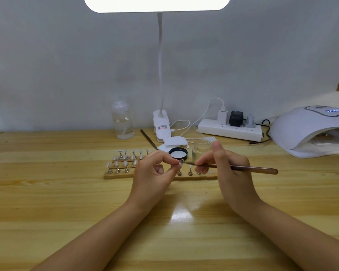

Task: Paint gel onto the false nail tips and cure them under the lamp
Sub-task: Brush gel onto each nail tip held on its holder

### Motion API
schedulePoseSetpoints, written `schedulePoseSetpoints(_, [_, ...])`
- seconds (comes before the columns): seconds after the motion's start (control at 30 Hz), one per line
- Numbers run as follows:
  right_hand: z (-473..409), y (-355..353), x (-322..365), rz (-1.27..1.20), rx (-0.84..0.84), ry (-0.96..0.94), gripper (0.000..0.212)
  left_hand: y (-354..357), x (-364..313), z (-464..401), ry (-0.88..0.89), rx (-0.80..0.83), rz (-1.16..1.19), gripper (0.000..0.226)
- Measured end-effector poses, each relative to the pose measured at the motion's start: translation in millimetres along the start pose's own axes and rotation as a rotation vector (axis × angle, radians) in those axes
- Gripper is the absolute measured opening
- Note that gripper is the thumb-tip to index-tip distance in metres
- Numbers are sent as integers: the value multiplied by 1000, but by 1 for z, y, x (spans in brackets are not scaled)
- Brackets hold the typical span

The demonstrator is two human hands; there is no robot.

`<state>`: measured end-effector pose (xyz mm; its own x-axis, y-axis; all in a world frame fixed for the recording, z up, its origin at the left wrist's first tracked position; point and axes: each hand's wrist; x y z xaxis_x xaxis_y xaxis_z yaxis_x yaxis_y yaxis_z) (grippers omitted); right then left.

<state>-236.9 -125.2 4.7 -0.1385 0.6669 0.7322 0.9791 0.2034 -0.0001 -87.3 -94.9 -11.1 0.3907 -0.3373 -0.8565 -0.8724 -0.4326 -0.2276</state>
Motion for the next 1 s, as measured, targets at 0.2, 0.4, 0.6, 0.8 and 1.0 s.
schedulePoseSetpoints(0.2, [-1, -1, -1, 11, -34, -29, 44, 0, 0, 0, -14, -6, -2, 20])
schedulePoseSetpoints(0.4, [-1, 0, 0, -5, -29, 13, 47, 0, -2, 0, -15, -16, -19, 23])
schedulePoseSetpoints(0.6, [-1, -1, 1, -14, -4, 57, 50, 1, -2, 0, -26, -14, -16, 22])
schedulePoseSetpoints(0.8, [-2, 1, 0, 5, 0, 33, 46, 0, -3, 1, -26, -22, -12, 25])
schedulePoseSetpoints(1.0, [-2, -1, 0, -4, -33, 16, 48, 0, -4, 1, -43, -15, -12, 20])
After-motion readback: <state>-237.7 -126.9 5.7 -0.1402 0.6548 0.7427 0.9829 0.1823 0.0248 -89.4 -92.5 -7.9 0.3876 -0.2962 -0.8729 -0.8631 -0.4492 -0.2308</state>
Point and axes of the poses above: each hand's wrist, its own z-axis away from the middle knuckle, its own y-axis out of the palm, x = y × z, and after that the axes turned 7 degrees about -y, right-handed
